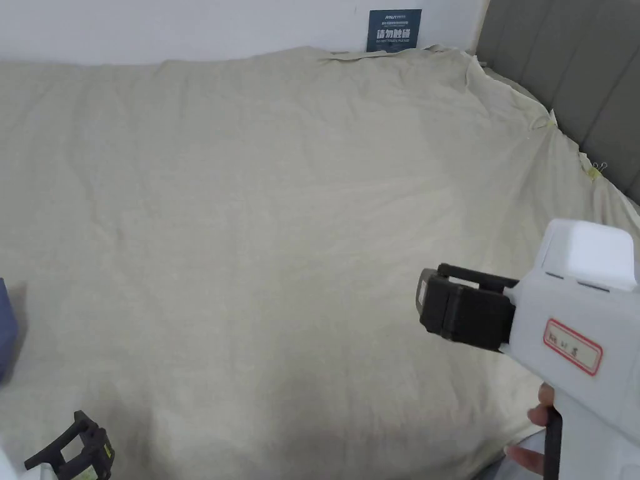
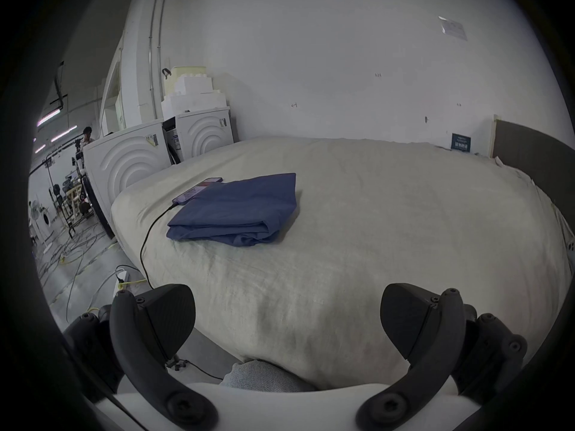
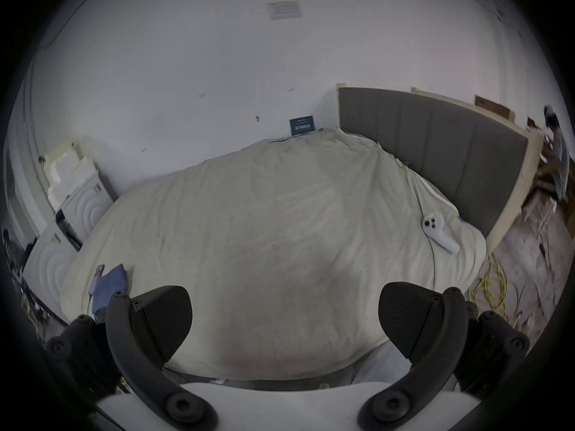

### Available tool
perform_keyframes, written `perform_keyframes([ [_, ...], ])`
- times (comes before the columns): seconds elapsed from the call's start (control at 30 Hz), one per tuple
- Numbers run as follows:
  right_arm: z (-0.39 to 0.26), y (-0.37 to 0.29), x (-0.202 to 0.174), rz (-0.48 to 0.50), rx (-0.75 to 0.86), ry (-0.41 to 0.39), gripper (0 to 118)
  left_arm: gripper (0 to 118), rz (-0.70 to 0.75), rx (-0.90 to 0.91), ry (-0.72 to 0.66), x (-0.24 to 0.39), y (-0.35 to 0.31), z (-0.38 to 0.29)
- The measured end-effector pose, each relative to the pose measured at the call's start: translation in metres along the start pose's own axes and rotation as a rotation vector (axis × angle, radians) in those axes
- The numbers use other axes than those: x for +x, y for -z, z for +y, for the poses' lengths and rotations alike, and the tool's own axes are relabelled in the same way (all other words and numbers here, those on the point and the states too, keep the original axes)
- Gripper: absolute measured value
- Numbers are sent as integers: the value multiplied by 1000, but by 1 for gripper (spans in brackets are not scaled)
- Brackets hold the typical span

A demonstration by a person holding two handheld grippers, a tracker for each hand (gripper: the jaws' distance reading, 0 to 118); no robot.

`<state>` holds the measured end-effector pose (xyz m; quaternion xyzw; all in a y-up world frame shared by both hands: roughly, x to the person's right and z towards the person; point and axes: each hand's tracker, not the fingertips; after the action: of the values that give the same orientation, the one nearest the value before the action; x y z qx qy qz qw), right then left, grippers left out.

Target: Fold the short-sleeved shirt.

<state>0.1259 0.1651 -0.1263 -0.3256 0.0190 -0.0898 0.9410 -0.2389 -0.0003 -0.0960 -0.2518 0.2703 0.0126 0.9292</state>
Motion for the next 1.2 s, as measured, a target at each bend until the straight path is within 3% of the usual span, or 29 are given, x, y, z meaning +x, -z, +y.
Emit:
perform_keyframes([
  [0.07, -13, 10, 16, 60, -2, -52, 118, 118, -5, -2, 20, 4, 0, 0],
  [0.13, -27, 24, 38, 36, 62, 8, 118, 118, -15, 8, 35, 6, -3, 0],
  [0.2, -45, 42, 47, -172, 144, -25, 118, 118, -28, 14, 44, 5, -3, 0],
  [0.27, -70, 66, 57, -384, 245, -198, 118, 118, -37, 1, 32, 2, -4, 1],
  [0.33, -89, 78, 62, -463, 239, -279, 118, 118, -43, -3, 3, -4, 1, -2],
  [0.4, -114, 81, 63, -425, 319, -271, 118, 118, -46, 3, -23, -8, 0, -2],
  [0.43, -132, 85, 66, -436, 343, -304, 118, 118, -47, 7, -35, -10, 0, -2],
  [0.47, -140, 93, 72, -452, 266, -321, 118, 118, -43, 9, -39, -10, 0, -3],
  [0.5, -133, 96, 82, -428, 136, -201, 118, 118, -36, 10, -37, -9, 0, -3],
  [0.53, -125, 96, 87, -398, 173, -174, 118, 118, -29, 6, -31, -9, 1, -3],
  [0.6, -128, 94, 89, -442, 214, -175, 118, 118, -26, -6, -15, -5, -2, -2],
  [0.67, -120, 84, 86, -376, 246, -129, 118, 118, -36, -9, -10, -4, -2, -1],
  [0.9, -114, 88, 90, -417, 193, -98, 118, 118, -49, -38, -21, -6, 2, 0],
  [1.2, -115, 85, 75, -410, 196, -176, 118, 118, -52, -52, 45, 4, 4, -1],
])
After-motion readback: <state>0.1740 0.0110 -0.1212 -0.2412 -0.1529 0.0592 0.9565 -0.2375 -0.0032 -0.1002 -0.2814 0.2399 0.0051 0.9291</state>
